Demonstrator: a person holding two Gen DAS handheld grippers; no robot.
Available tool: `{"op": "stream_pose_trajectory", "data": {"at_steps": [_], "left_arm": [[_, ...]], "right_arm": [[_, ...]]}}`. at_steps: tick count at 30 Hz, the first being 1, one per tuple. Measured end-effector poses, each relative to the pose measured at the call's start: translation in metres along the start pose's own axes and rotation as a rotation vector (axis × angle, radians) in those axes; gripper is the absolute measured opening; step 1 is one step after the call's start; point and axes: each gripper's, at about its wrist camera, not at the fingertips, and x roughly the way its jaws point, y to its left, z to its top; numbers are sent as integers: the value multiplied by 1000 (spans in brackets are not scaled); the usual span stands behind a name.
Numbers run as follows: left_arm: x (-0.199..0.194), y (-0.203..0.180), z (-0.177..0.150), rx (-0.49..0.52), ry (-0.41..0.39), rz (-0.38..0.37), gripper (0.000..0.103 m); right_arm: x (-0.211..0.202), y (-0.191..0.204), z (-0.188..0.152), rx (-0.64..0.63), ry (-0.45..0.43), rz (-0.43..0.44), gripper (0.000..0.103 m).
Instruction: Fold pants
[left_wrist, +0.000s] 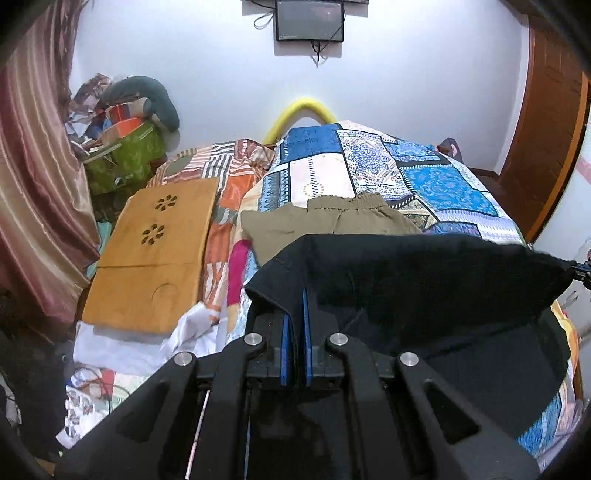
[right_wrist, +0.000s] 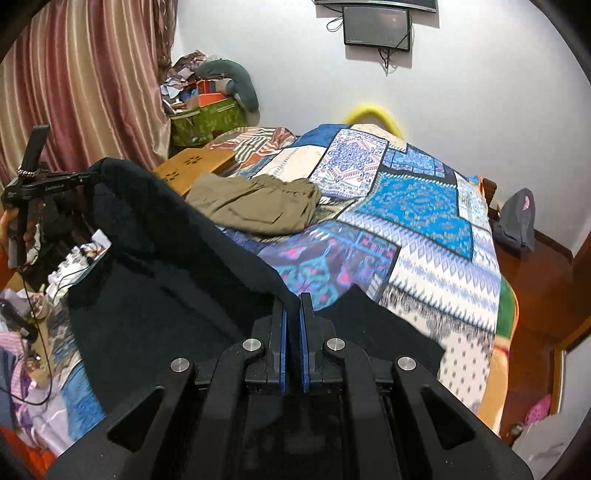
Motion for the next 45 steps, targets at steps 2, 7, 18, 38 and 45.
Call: {"op": "stream_pose_trajectory", "data": {"at_steps": [2,7,18,38,45], "left_arm": [[-13,2,-15,0,-6,-7,6],[-33,-2,-61,33,-8,3,6],[-21,5,-169,-23,115,-1,6],[-24,16,-198,-62,219,138,17],[-44,3,-133,-77,110,133,17]], "right_arm": [[-10,9,-12,8,4,7,5],[-18,27,-45,8,37,13,5],[-8,54,-112,45,102,35,5],[-31,44,-133,136,126,36,28],[-48,25,-99,143,27,-2,43]]}}
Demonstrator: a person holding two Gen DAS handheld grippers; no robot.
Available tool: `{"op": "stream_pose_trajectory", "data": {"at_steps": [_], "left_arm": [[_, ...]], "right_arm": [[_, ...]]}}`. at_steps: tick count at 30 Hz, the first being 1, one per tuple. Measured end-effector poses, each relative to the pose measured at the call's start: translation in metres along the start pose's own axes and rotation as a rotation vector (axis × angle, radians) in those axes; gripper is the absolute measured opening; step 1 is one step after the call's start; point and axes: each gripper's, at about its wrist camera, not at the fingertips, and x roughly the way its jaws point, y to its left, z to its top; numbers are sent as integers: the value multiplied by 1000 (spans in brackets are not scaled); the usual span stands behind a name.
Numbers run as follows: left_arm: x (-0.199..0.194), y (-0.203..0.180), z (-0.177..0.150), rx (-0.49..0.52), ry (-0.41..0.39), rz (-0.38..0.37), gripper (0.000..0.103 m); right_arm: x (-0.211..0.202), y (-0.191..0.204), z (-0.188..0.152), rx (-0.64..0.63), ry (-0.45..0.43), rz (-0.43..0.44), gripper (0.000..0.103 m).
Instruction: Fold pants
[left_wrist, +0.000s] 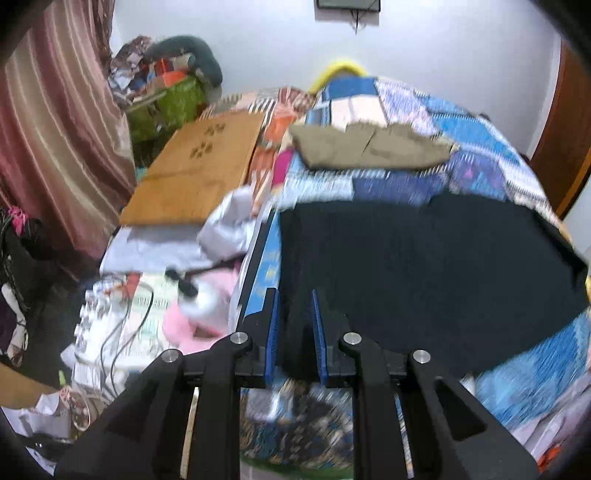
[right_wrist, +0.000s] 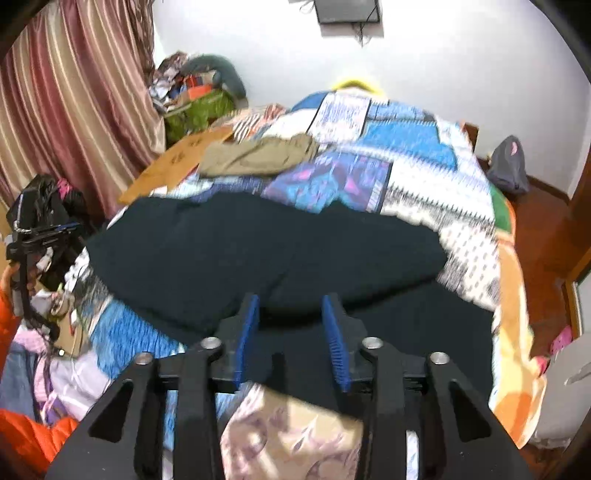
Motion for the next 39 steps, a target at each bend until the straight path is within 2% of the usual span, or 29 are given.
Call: {"op": "stream_pose_trajectory", "data": {"at_steps": [4,6,9,16,22,24,27,28,29,33,39], "left_arm": [[1,-26,31,29,-29,-47,20],[7,-44,45,47,-36,-74,31],[20,-69,59,64,-37,-104,39],[71,-127,73,75,43,-198,39],[101,-179,65,170,95,-255,39],[108,-193,60,197,109,-268,39],[113,-207,53,232,120,-267,39],[114,-210,51,240,121,-268,39],[113,-212,49,249,120,-270,39],[107,-214,49,268,105,-263,39],[87,-210,56,258,71,-252,39]], "right_arm": [[12,-6,25,-17,-15,-20,45],[23,-8,35,-29,-6,-28,46],[45,-11,46,-30,14,-34,51],[103,-17,54,3,109,-49,51],[145,-23,57,0,245,-25,51],[150,-27,57,-11,254,-17,51],[149,-31,60,-22,268,-14,30],[149,-33,61,-18,272,-10,18],[147,-36,60,-16,273,-12,13],[133,-44,58,8,236,-11,12],[76,-60,39,107,108,-24,12]]}}
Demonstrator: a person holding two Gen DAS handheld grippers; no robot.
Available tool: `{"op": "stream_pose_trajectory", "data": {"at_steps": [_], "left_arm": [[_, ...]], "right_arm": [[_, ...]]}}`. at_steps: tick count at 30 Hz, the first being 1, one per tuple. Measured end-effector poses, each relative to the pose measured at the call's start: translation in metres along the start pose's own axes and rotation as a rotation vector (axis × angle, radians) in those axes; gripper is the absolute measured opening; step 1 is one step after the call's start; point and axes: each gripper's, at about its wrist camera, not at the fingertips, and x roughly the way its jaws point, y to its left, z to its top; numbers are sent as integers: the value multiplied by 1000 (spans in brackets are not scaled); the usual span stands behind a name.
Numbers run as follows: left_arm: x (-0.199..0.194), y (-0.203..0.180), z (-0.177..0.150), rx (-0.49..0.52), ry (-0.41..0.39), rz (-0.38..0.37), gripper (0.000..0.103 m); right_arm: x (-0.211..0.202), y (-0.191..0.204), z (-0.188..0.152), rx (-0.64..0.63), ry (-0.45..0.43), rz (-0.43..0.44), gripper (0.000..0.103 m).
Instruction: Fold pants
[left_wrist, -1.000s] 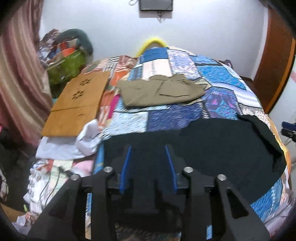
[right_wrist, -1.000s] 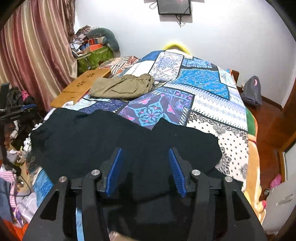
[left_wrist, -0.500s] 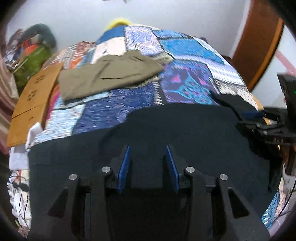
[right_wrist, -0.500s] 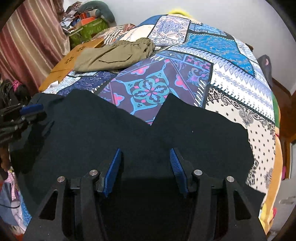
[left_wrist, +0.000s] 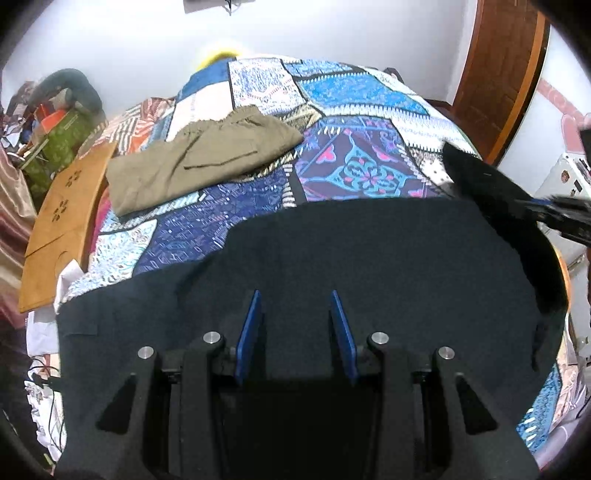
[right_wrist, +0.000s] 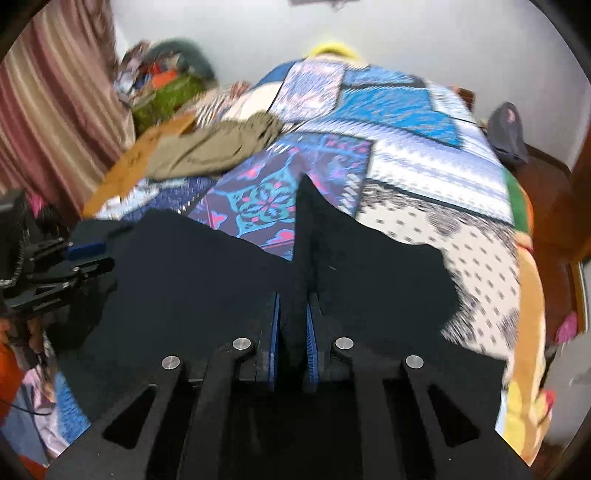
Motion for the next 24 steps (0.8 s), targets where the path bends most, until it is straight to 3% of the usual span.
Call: {"op": "stream_pose_trajectory", "data": {"at_steps": [6,10,13,16,24], "left_arm": [[-18,-12,1,4,-21,-2,43],[-21,-26,-2,17,-17,-8,44],[-22,-41,-8,22,-4,-28,44],[-21,-57,-13,52,12,-28,44],[-22,-85,-18,104,27,-26,45]], "right_arm": [[-57,-31,-58,157,-92,-38,12],[-58,-48,-103,224,-61,-80,13],[-49,-55,-127,281,-32,-56,17],[-52,-64,-137,336,-50,-58,32],[-82,-73,-143,326,-66,-96,33]]}}
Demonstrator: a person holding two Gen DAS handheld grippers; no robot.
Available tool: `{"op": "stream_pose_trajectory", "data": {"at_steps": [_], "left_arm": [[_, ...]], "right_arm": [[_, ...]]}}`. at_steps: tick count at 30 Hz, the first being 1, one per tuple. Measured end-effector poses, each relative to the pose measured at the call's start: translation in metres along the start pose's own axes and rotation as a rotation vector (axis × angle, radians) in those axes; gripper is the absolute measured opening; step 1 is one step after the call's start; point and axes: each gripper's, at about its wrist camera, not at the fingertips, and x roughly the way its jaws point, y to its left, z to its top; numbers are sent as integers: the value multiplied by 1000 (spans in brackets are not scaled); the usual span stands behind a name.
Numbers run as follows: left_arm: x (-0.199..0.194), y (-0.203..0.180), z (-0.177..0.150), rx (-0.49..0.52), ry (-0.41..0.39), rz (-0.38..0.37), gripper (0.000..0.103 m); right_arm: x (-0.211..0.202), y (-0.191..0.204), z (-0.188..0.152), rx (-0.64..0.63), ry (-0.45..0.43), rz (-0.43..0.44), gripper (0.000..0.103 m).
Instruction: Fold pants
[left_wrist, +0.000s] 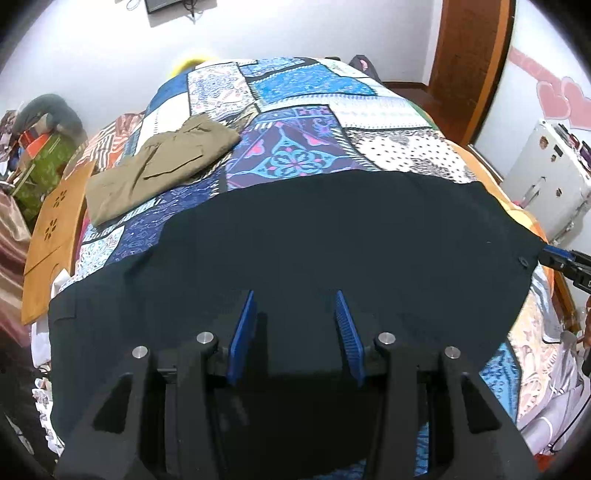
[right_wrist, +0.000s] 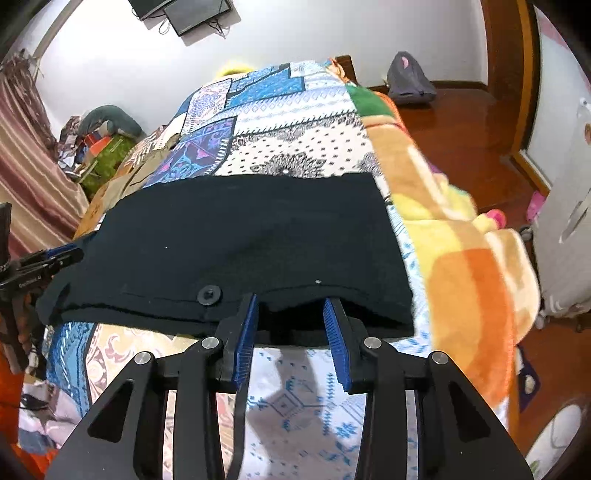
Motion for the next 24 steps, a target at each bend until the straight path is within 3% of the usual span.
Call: {"op": "stream_pose_trajectory", "data": {"at_steps": [6,10,17,24], "left_arm": [[-19,-24,-4,43,-24,-43,45],[-23,-51,-11,100,-13,-103,45],[-14,-86,-27,179,15,-116,45],[-10,-84,-24,176,30,-150,43]], "right_arm": [[-18,22,8,-107,-54,17,34],[-17,41,13,-175,-65,57,42],[0,70,4,-273,-14,95,43],[19,110,-4,-395,24,161,48]]}}
